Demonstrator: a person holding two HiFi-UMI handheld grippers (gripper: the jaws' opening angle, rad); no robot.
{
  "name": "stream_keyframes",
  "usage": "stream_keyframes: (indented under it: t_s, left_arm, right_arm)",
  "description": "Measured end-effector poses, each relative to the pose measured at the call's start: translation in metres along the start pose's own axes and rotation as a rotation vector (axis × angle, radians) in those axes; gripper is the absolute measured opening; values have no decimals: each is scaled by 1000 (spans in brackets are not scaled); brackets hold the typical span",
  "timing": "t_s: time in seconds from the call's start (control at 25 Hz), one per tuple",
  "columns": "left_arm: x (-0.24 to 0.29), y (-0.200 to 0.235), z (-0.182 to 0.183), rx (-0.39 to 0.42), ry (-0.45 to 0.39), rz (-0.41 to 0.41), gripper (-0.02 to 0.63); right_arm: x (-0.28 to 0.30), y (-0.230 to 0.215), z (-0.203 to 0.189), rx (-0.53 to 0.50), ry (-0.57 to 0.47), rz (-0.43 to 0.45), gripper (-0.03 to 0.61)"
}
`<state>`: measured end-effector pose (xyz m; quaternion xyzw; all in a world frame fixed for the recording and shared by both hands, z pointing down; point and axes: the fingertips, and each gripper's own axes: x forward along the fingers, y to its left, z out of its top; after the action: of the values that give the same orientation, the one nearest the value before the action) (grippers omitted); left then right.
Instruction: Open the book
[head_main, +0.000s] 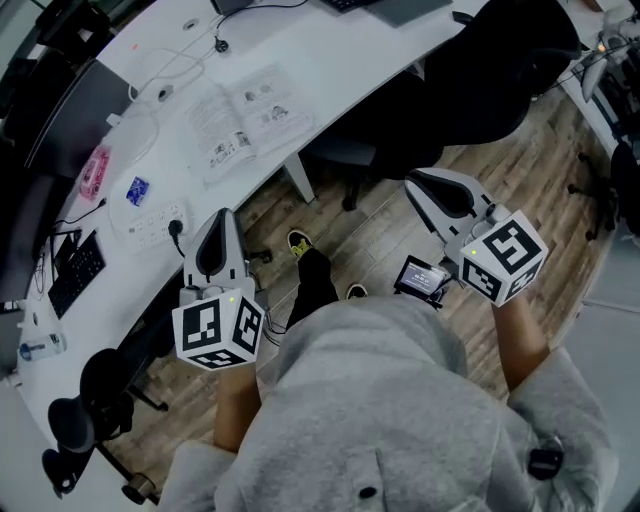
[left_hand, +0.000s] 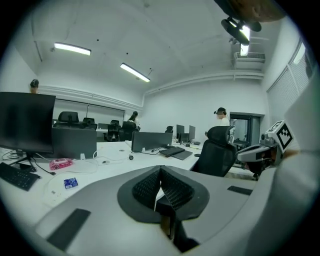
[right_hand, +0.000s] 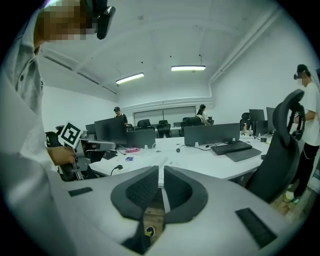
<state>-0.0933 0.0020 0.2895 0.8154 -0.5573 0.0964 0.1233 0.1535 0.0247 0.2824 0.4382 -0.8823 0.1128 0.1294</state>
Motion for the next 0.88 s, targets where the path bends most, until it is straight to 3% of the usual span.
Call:
stream_keyframes:
  t_s: [0.44,0.88]
  left_arm:
    - [-80,-63,-6,23,-31,-12,9]
    - [-101,-63,-6,31,-46,-2,9]
  right_arm:
    - [-70,36,-15,101,-121,-31,51]
    - [-82,47,-19,109,-126,-49,51]
